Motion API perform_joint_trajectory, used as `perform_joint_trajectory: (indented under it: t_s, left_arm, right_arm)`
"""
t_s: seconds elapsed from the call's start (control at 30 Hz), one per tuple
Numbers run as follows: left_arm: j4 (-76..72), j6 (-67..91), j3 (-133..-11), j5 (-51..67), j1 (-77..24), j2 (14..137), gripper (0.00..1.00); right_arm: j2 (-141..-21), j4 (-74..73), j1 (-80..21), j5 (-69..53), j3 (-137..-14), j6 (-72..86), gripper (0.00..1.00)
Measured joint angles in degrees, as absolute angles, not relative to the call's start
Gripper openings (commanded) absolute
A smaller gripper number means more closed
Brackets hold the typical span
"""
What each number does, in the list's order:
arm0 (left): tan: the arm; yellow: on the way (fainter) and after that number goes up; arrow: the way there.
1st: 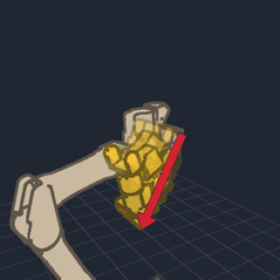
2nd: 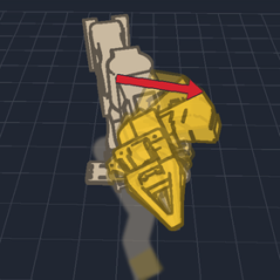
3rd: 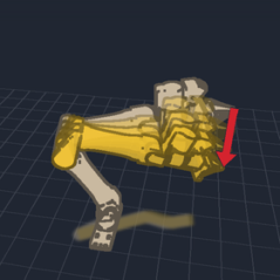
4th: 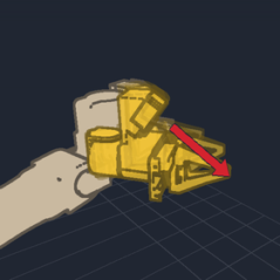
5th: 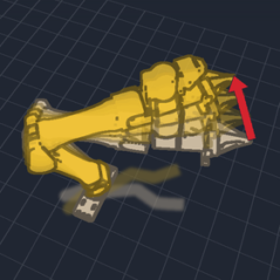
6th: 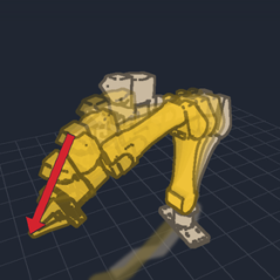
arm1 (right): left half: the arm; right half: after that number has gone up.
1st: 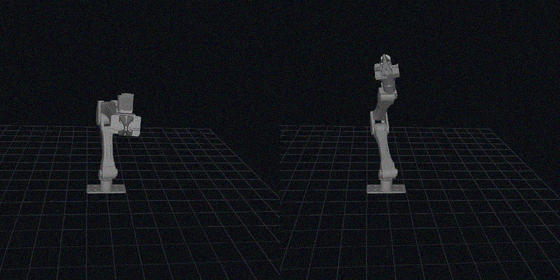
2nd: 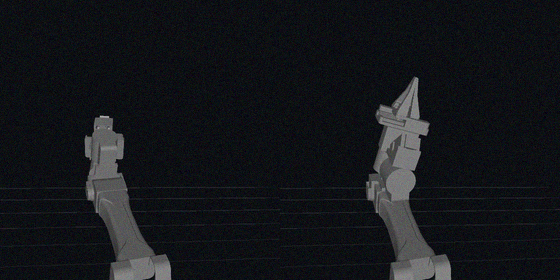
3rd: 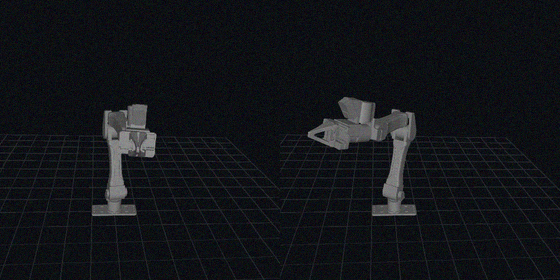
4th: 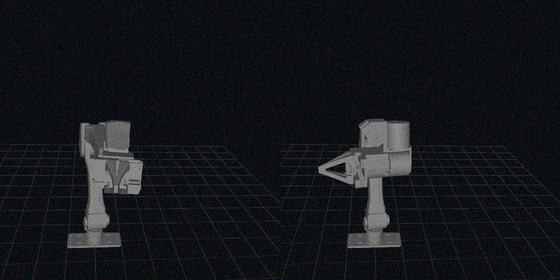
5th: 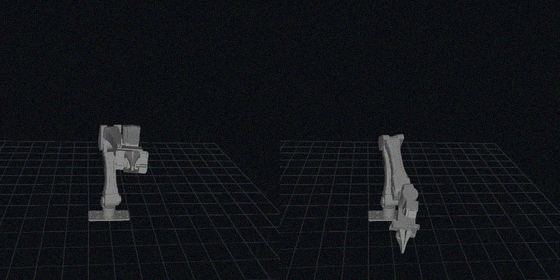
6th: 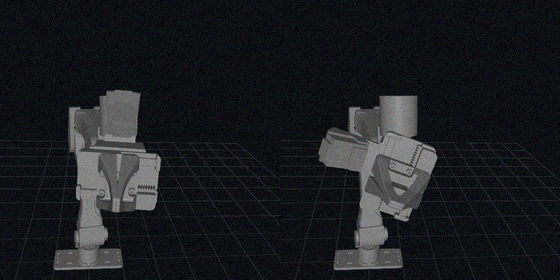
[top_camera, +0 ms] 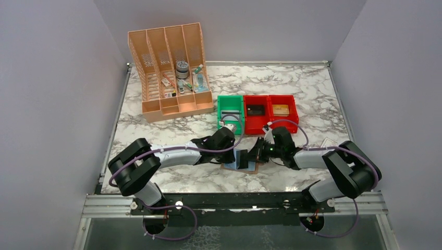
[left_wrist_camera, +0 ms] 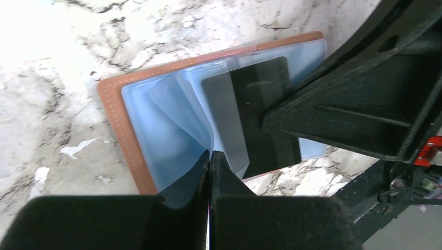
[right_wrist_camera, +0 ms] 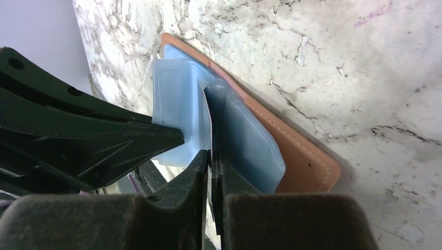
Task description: Take the credit cards out of the card holder
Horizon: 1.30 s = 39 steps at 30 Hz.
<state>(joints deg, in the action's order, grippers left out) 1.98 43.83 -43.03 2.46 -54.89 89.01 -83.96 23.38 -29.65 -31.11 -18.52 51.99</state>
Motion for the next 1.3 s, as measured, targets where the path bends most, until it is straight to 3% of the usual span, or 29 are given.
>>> perform_joint_trajectory:
  t_s: [0.2, 0.37, 0.6, 0.8, 0.9, 0.97, 1.07, 1.17, 1.3]
  left_arm:
    - [5.19, 43.55, -43.09, -0.08, -54.89, 88.29, 0.00]
    - [5.72, 43.33, -43.13, -0.64, -54.89, 88.29, 0.00]
    - [6.22, 43.29, -43.27, -1.13, -54.89, 88.25, 0.00]
    - [8.21, 43.44, -43.27, -3.49, -55.00, 86.74, 0.01]
    - [8.58, 43.57, -43.27, -4.16, -54.98, 86.52, 0.19]
    - [8.71, 43.55, -43.27, -4.43, -55.00, 86.50, 0.39]
    - [8.84, 43.57, -43.27, -4.99, -55.00, 86.26, 0.59]
    - [9.10, 43.57, -43.27, -5.69, -55.00, 85.23, 0.67]
    - [9.17, 43.29, -43.27, -6.79, -55.05, 83.99, 0.67]
  right_arm:
    - [-81.10, 18.00, -29.67, -28.82, -19.27, 50.04, 0.16]
    - [-81.01, 17.69, -29.67, -29.50, -19.55, 49.52, 0.02]
    - [-80.31, 17.39, -29.67, -29.67, -19.57, 49.69, 0.01]
    - [-72.23, 9.32, -29.67, -24.49, -20.95, 47.64, 0.01]
    - [-69.06, 6.61, -29.67, -22.68, -21.96, 46.85, 0.01]
    - [-67.92, 5.37, -29.67, -22.02, -22.26, 46.44, 0.01]
    - [-67.85, 3.44, -29.67, -21.41, -22.35, 46.11, 0.01]
    - [-68.77, 2.79, -29.67, -21.23, -22.35, 45.93, 0.01]
    - [-71.77, 2.87, -29.67, -21.26, -22.33, 45.58, 0.01]
